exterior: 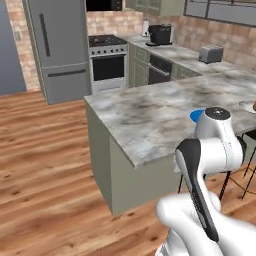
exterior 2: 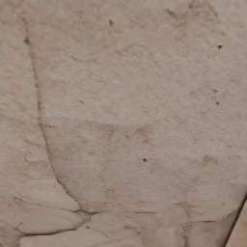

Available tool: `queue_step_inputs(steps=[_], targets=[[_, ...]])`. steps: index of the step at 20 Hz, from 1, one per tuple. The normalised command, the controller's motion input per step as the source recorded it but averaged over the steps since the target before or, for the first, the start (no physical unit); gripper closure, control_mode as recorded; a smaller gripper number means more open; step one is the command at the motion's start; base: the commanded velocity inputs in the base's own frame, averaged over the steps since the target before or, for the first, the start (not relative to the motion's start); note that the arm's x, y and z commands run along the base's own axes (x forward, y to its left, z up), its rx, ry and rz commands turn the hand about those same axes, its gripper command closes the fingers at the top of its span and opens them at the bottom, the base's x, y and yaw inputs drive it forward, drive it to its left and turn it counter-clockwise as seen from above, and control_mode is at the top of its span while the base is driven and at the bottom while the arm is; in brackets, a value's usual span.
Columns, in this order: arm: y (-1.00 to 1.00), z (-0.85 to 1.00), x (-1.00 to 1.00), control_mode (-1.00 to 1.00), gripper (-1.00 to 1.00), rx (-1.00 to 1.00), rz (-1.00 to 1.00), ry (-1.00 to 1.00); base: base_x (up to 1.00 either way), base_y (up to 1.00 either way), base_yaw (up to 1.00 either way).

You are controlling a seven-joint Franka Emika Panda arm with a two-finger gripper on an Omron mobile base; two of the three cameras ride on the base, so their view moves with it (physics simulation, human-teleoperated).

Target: Take the chicken drumsticks from the pan and place one on each plate on the dining counter.

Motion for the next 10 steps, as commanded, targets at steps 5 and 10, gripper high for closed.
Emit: queue_step_inputs(steps=[5, 10], targets=[[0.00, 0.00, 0.00, 1.00, -1.00, 0.00, 0.00, 0.00, 0.11, 1.00, -0.36], [0.00, 0.00, 0.00, 1.00, -1.00, 0.00, 0.00, 0.00, 0.32, 1.00, -0.44]])
